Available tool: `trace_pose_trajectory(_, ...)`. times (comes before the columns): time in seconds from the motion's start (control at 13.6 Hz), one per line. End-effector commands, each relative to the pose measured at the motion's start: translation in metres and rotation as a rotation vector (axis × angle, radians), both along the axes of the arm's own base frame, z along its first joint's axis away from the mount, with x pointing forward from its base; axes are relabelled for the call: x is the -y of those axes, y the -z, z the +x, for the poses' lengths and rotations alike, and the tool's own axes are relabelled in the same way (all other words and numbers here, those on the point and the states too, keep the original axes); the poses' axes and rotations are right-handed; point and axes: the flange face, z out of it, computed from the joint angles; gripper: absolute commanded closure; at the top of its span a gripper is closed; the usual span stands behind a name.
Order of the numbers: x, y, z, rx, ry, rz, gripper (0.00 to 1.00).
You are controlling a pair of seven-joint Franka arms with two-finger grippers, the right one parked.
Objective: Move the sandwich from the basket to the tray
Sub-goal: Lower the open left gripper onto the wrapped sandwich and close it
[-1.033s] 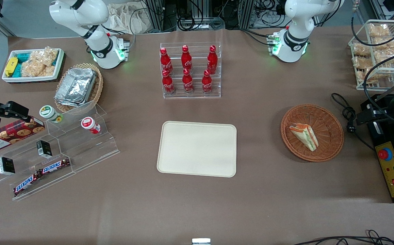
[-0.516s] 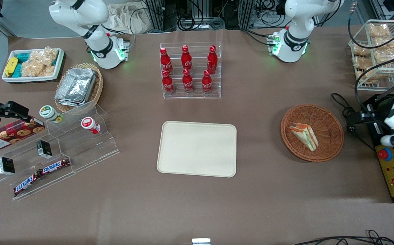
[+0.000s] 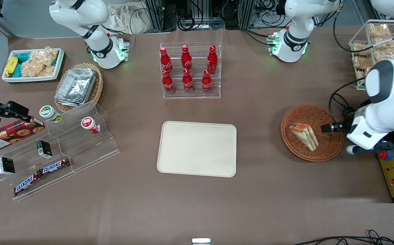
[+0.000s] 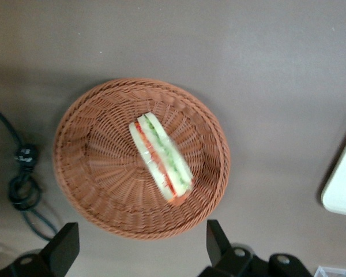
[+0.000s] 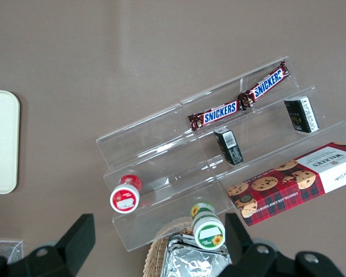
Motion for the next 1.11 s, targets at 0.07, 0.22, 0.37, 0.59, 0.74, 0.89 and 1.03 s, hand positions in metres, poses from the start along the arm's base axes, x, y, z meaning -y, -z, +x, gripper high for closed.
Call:
trace_pose_trajectory(0.07,0.006,0.042,-0.025,0.018,-0.133,0.018,0.01)
trace_pose_trajectory(0.22,0.007,0.065,-0.031,0.016,-0.183,0.022,0.02)
trace_pose_trajectory(0.37,0.007,0.091,-0.037,0.027,-0.233,0.022,0.02)
trace_pose_trajectory(0.59,0.007,0.121,-0.030,0.045,-0.336,0.017,0.02)
trace_pose_trajectory(0.74,0.007,0.137,-0.028,0.044,-0.376,0.016,0.02)
trace_pose_trajectory(0.89,0.007,0.148,-0.030,0.029,-0.387,0.021,0.03)
trace_pose_trajectory(1.03,0.006,0.161,-0.034,0.006,-0.386,0.024,0.07)
